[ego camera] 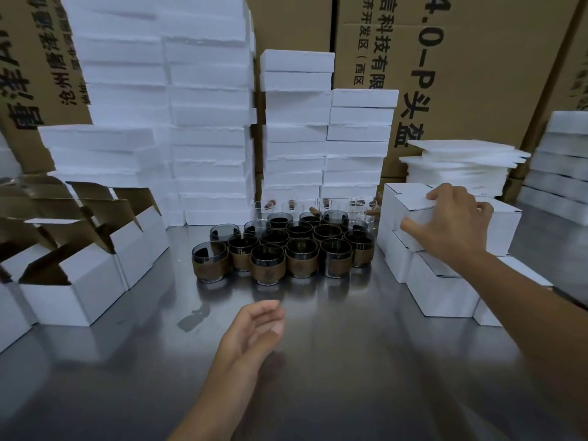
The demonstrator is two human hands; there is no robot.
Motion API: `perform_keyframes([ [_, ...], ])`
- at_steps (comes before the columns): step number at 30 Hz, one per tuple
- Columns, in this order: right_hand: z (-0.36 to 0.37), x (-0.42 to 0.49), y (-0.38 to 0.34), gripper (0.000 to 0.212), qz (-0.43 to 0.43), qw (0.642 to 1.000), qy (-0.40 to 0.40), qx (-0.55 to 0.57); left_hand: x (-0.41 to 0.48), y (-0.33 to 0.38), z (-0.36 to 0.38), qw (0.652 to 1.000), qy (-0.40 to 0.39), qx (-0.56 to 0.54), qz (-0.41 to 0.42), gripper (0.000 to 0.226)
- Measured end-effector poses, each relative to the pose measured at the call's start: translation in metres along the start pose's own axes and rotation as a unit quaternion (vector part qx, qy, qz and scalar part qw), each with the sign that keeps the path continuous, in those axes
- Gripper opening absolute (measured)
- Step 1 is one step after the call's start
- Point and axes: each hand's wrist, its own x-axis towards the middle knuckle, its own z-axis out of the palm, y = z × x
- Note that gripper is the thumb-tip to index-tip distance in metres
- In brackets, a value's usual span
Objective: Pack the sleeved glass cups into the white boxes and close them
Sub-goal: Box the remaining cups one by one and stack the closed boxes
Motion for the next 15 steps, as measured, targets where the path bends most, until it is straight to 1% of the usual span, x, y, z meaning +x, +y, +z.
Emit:
perform_keyframes([
  [2,0.001,0.000,0.002,0.056,0.012,0.999,0.001,-0.030,-0.002,0.002,0.000,1.000,-0.002,0.004,-0.001,0.030],
  [5,0.000,-0.001,0.007,0.056,0.028,0.998,-0.023,-0.046,-0.005,0.005,0.001,1.000,-0.008,0.014,0.000,0.021],
  [10,-0.010,-0.008,-0.001,0.065,0.007,0.995,-0.083,-0.054,-0.009,0.012,0.002,0.999,-0.009,0.035,0.000,0.022],
  [13,-0.022,-0.037,-0.028,0.060,-0.045,0.995,-0.078,0.033,-0.010,0.016,0.003,0.999,-0.007,0.043,0.001,0.020],
  [15,-0.029,-0.074,-0.049,0.052,-0.080,0.986,-0.096,0.114,-0.010,0.018,0.002,0.999,-0.002,0.054,0.001,0.019],
])
